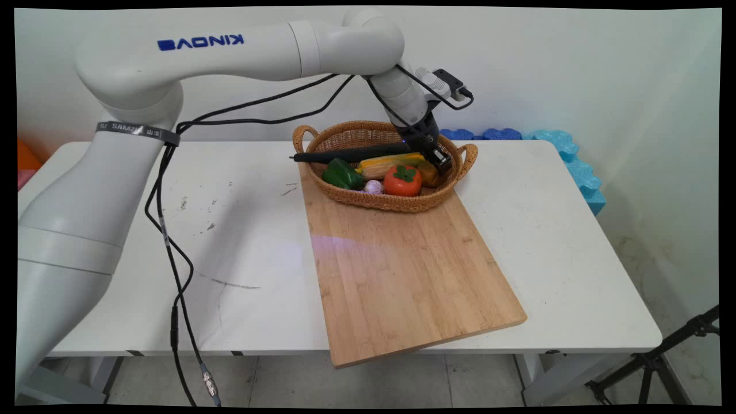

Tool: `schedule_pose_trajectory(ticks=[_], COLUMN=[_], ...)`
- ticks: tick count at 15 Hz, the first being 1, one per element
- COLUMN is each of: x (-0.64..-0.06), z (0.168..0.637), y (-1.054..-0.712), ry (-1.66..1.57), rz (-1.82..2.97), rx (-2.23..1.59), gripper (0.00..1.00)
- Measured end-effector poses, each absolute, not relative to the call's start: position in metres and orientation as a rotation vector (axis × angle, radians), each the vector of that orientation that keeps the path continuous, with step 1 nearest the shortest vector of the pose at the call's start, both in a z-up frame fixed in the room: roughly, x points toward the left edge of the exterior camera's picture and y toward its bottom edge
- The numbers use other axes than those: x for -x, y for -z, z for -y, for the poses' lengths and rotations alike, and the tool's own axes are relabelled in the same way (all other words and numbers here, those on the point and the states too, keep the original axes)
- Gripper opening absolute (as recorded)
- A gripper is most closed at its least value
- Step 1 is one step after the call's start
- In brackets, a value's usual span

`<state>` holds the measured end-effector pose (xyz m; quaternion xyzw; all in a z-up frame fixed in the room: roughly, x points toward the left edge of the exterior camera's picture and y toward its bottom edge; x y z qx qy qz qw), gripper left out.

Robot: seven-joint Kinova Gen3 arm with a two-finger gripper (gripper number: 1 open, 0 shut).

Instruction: Place the picked object on the cutting board

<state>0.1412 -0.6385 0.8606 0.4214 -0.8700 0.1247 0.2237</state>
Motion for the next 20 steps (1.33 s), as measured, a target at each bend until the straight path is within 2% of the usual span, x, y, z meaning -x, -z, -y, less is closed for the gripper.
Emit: schedule_pose_trajectory(ticks=[5,11,16,20], x=[-0.143,-0.155,-0.179,-0.196], z=[0.627,0.602,0.556,0.51], y=[-0.881,-0.928,-0.97,-0.983], ry=[-0.373,-0.427,-0.448,-0.419], rz=[2.388,2.357,2.336,2.342], rx=[-1.138,-1.082,-1.01,-0.961], gripper=[0.0,0.0,0.0,0.0])
